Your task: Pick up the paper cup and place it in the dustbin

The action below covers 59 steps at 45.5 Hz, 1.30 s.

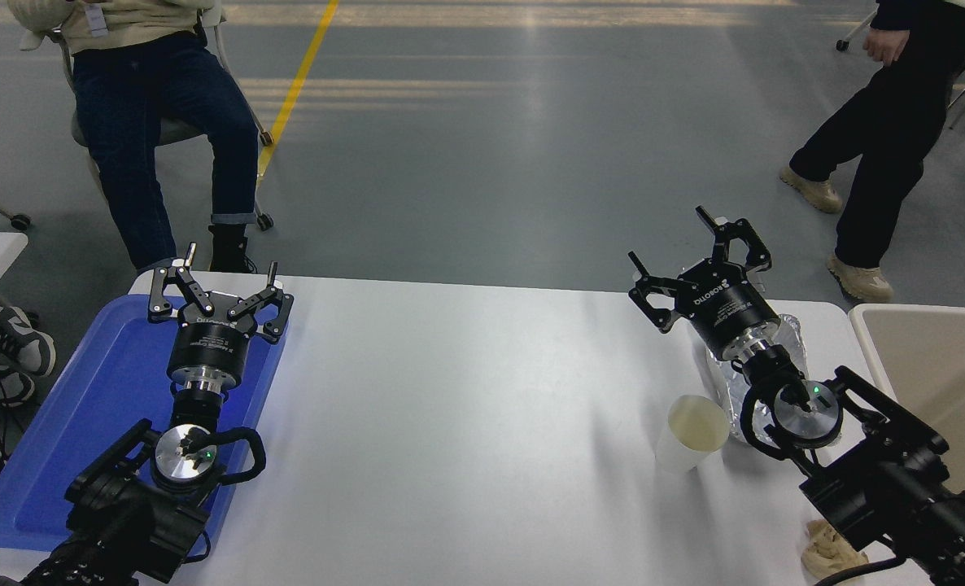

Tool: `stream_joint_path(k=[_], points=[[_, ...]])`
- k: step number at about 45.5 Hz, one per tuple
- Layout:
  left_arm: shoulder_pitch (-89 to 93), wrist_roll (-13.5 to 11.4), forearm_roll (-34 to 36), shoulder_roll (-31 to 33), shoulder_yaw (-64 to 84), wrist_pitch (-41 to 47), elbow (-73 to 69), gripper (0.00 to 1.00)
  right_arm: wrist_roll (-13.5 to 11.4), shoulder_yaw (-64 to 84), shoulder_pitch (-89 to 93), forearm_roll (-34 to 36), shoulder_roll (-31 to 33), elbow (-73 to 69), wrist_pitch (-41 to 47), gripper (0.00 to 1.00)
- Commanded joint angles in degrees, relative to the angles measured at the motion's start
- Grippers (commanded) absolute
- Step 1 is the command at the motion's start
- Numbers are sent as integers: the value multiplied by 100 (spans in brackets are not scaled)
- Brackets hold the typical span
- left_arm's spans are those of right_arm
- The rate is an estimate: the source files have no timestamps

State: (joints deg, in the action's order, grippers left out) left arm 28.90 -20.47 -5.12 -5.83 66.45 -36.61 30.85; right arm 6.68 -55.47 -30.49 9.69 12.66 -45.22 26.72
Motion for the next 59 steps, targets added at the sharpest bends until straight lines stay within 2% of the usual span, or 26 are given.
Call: stream_joint_path(k=[1,31,42,51,59], points=[[-7,-9,-7,12,17,-4,0,100,0,1,8,-2,8,13,-1,100],[-7,-1,-7,3,0,-4,0,100,0,1,-36,-11,17,22,-18,100],[-7,-1,-7,3,0,5,0,100,-17,27,-159,-494,78,-48,-18,100],[-7,-1,-7,3,0,-4,0,100,-44,194,-449,-749,438,-189,-325,100],[-7,-1,-7,3,0,-13,0,100,-44,1177,-950,-802,1053,-321,-466,100]])
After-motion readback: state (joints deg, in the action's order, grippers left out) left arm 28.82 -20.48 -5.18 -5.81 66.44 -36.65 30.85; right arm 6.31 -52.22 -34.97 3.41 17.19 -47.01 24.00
